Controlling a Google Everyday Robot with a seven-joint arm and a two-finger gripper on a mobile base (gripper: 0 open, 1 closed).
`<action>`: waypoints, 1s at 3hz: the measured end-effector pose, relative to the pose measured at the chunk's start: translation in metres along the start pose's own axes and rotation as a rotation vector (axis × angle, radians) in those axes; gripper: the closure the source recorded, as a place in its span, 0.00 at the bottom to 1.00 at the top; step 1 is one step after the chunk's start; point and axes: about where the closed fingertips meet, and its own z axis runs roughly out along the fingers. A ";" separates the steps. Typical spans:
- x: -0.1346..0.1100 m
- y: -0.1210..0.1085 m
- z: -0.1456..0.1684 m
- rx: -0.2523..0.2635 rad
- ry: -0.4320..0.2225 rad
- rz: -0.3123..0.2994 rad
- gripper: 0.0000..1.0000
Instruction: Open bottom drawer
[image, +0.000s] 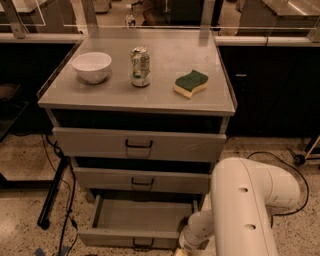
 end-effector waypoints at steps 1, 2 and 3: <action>0.005 0.005 -0.001 -0.009 0.014 0.005 0.00; 0.026 0.032 -0.011 -0.042 0.065 0.024 0.00; 0.045 0.074 -0.046 -0.059 0.062 0.095 0.00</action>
Offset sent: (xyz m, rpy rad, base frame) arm -0.0794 -0.0305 0.0252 -0.0873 0.1363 0.0048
